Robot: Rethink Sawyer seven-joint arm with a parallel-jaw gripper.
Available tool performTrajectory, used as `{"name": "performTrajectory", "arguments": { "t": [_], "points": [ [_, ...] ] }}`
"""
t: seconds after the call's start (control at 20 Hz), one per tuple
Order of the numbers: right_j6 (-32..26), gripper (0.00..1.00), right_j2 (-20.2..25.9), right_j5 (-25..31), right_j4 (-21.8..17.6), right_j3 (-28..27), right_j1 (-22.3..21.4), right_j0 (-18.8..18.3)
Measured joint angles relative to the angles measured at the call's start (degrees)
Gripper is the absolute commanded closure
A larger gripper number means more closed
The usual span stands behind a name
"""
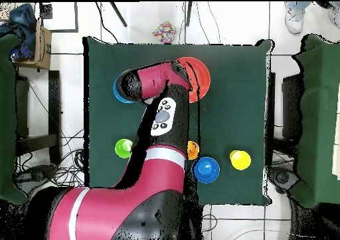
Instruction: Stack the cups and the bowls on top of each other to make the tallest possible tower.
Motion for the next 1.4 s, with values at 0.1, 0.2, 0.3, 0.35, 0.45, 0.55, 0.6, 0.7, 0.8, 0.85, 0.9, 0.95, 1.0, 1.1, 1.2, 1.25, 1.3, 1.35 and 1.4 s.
{"name": "performTrajectory", "arguments": {
  "t": [0.1, 0.2, 0.3, 0.35, 0.45, 0.55, 0.6, 0.7, 0.8, 0.85, 0.9, 0.95, 1.0, 1.1, 1.2, 1.25, 1.3, 1.35, 1.4],
  "points": [
    [0.0, 0.00, 0.0, 1.3, 0.8, 0.0, -0.3, 0.0],
    [0.0, 0.00, 0.0, 2.7, 1.4, 0.0, -0.6, 0.1],
    [0.0, 0.00, 0.0, 4.7, 2.3, 0.0, -1.3, 0.2],
    [0.0, 0.00, 0.0, 5.0, 2.6, 0.0, -1.4, 0.2],
    [0.0, 0.00, 0.0, 5.6, 3.2, 0.0, -1.8, 0.3],
    [0.0, 0.00, 0.0, 6.1, 4.1, 0.0, -2.2, 0.4],
    [0.0, 0.00, 0.0, 6.3, 4.7, 0.0, -2.6, 0.4],
    [0.0, 0.00, 0.0, 6.4, 6.0, 0.1, -3.2, 0.6],
    [0.0, 0.00, 0.0, 6.4, 7.2, 0.2, -3.8, 0.7],
    [0.0, 0.00, 0.0, 6.4, 7.8, 0.3, -4.1, 0.7],
    [0.0, 0.00, 0.0, 6.4, 8.5, 0.3, -4.3, 0.7],
    [0.0, 0.00, 0.0, 6.4, 9.1, 0.4, -4.5, 0.8],
    [0.0, 0.00, 0.0, 6.4, 9.7, 0.6, -4.8, 0.8],
    [0.0, 0.00, 0.0, 6.4, 11.3, 1.2, -5.4, 0.8],
    [0.0, 0.00, 0.0, 6.4, 12.1, 1.7, -5.7, 0.8],
    [0.0, 0.00, 0.0, 6.4, 12.5, 1.9, -5.9, 0.8],
    [0.0, 0.00, 0.0, 6.4, 13.1, 2.2, -6.0, 0.9],
    [0.1, 0.00, 0.0, 6.4, 13.7, 2.6, -6.2, 0.9],
    [0.2, 0.00, 0.0, 6.4, 14.3, 2.9, -6.3, 1.0]
  ]
}}
